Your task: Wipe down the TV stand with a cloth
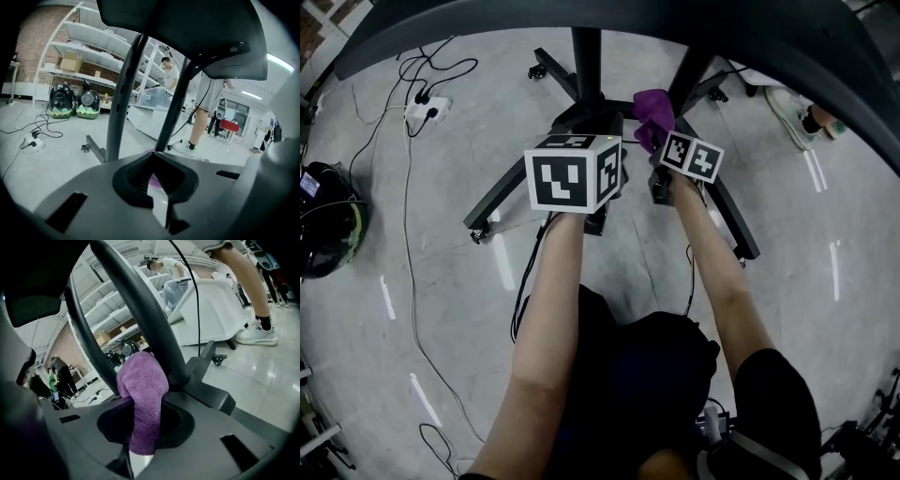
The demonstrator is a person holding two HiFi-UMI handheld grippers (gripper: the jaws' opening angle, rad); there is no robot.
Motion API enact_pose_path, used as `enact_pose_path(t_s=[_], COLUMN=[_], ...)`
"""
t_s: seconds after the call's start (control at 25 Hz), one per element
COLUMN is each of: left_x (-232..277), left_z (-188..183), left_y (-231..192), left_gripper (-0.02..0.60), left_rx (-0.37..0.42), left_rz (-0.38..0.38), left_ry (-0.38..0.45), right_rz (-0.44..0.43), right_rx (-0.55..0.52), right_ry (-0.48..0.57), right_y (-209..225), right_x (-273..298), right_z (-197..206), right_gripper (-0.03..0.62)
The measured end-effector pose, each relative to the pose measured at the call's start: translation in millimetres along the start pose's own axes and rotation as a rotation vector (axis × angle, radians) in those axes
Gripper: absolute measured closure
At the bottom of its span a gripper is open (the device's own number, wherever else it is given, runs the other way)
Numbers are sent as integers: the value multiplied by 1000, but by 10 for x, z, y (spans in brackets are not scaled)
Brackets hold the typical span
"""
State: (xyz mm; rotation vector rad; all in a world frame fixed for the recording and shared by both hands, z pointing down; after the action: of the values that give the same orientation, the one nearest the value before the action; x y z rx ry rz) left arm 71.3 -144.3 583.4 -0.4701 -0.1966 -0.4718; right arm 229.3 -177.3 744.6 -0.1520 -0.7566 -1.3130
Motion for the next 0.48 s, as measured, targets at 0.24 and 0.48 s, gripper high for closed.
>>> enact_pose_path(t_s=[0.24, 0.48], left_x=[24, 65], left_z=[53, 62], left_y=[-15, 31], left_gripper=[574, 575], left_rx=[-12, -12], left_rz=[0, 19], left_ry=[-6, -10], right_rz=[-32, -46], right_rx=[-79, -136], right_ry=[75, 194], right_y=[-77, -197], right_x=[-421, -906], right_z=[-261, -730], right_gripper=[505, 505])
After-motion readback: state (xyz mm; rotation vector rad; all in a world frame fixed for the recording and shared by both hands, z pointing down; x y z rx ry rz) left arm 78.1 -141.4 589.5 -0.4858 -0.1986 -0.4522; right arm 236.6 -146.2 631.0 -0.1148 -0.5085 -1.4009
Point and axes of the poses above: the fingertips, and each gripper's own axes: x forward along the fingers, y to its right, z out of its underside, the point moved 4 cm from there along -x, backward along the fingers, and after that the axes turned 15 degrees about z, right-handed, at the moved point
